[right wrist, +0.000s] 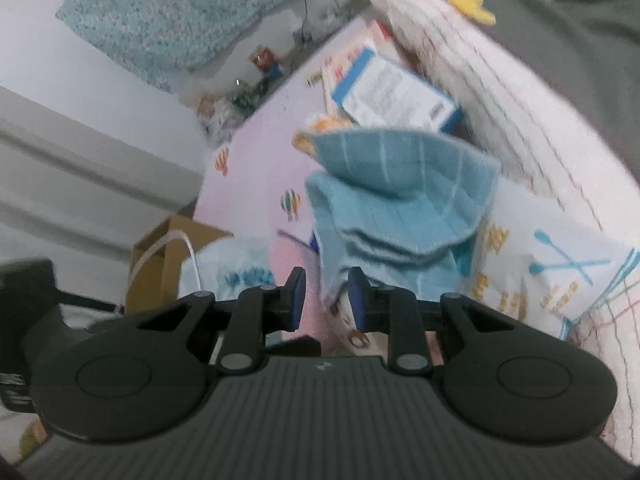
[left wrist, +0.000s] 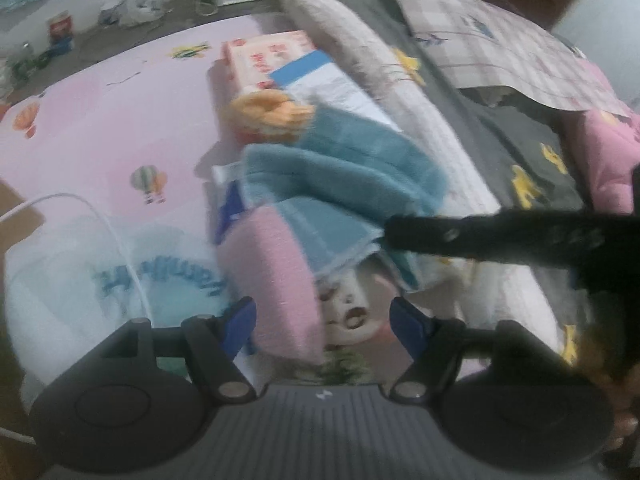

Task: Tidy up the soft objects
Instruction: 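Reach the left tool to the pink sponge and close on it, then carry the pink sponge with the left tool into the box and release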

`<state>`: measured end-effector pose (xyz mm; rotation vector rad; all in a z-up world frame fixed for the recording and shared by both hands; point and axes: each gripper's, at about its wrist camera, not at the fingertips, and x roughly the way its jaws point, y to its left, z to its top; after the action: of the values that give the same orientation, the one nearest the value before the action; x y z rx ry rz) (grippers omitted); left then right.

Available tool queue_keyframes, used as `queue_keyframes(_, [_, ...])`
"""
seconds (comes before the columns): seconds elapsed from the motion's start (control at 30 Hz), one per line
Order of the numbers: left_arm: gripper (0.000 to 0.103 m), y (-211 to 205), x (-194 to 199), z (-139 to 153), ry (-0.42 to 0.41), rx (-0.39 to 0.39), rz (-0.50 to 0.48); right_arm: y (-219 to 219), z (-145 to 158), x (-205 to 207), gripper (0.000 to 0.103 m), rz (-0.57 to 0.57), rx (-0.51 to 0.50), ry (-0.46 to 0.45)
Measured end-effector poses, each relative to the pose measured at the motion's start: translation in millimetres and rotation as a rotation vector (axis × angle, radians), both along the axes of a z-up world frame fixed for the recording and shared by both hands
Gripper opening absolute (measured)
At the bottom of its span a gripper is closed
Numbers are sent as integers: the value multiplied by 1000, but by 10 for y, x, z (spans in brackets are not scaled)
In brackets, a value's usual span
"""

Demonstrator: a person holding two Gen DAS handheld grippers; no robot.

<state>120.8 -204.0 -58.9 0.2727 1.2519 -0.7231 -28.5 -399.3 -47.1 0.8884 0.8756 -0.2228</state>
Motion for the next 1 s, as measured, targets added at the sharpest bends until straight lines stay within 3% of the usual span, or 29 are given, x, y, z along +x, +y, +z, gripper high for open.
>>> queue_keyframes(0.23, [72, -51, 100, -143, -4, 25, 10, 83, -30, 127, 25, -26, 19, 5])
queue_keyframes(0.3, [65, -106, 97, -219, -7, 53, 11, 135, -72, 115, 25, -38, 25, 18])
queue_keyframes(0.37, [37, -151, 108, -312, -1, 108, 19, 170, -127, 74, 26, -49, 33, 35])
queue_keyframes(0.43, [35, -97, 121, -344, 15, 126, 43, 184, -176, 12, 26, -59, 42, 49])
queue_keyframes(0.77, [29, 331, 65, 225, -15, -24, 116, 239, -222, -178, 30, -138, 124, -8])
queue_keyframes(0.87, [29, 573, 54, 461, -8, -82, 158, 315, -159, -150, 31, -145, 128, -42])
queue_keyframes(1.0, [29, 971, 78, 758, -35, -101, 214, 471, -106, -52, 32, -139, 125, -68])
